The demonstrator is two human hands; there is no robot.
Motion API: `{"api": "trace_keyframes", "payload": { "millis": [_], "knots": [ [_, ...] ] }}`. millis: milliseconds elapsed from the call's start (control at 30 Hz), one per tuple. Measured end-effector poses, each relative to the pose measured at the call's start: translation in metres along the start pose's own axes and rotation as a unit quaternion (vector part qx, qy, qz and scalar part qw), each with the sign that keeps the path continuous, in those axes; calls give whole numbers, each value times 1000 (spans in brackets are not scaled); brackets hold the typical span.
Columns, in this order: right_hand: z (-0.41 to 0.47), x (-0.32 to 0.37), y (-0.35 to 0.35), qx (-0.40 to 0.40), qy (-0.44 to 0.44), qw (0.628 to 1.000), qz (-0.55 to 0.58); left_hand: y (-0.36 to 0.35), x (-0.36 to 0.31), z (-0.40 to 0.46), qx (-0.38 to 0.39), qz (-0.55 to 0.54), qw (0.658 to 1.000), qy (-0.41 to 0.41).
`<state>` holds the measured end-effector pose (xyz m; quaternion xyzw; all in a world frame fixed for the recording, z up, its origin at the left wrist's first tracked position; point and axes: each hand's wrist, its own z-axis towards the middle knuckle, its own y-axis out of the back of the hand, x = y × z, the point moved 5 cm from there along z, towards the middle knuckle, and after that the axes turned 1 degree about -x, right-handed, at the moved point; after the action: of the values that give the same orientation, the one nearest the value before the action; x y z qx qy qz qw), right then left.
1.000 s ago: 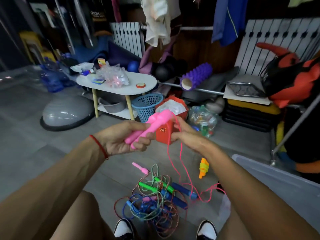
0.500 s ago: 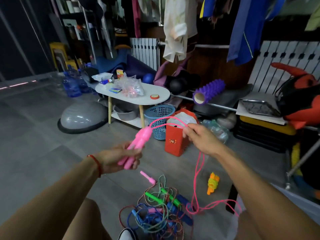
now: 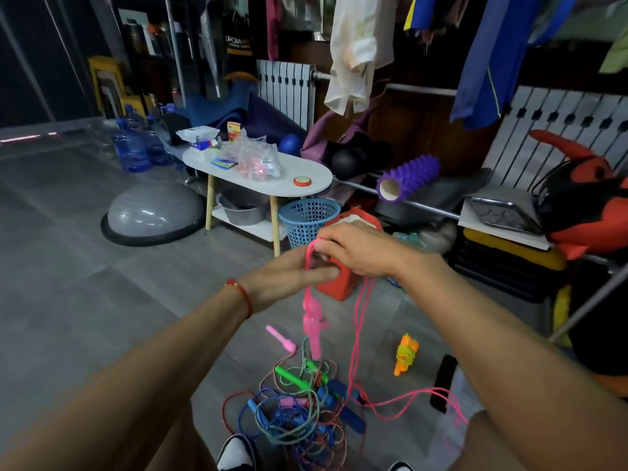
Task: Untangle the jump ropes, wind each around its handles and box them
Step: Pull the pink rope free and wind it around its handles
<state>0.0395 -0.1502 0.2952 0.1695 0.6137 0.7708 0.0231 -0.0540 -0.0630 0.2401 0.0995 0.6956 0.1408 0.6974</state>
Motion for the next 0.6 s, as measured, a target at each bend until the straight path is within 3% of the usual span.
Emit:
{"api": "trace_keyframes", "payload": {
  "millis": [100,233,367,467,600],
  "knots": [
    [2,-17,-2,-2,-46,999,19,4,-15,4,-38,13,999,-24],
    [-16,-36,-7,-10,-89,990,113,31,-7,2,-38,-98,994,-25],
    [-55,-64,-37,2,-193,939,285,64,-2,0,-182,-221,958,-15],
    [-98,-98,-76,19,-273,918,288,95,20,-10,-279,-266,923,20],
    [-118,-108,-90,0,-291,917,271,104,70,-22,-341,-279,893,90]
  ]
}}
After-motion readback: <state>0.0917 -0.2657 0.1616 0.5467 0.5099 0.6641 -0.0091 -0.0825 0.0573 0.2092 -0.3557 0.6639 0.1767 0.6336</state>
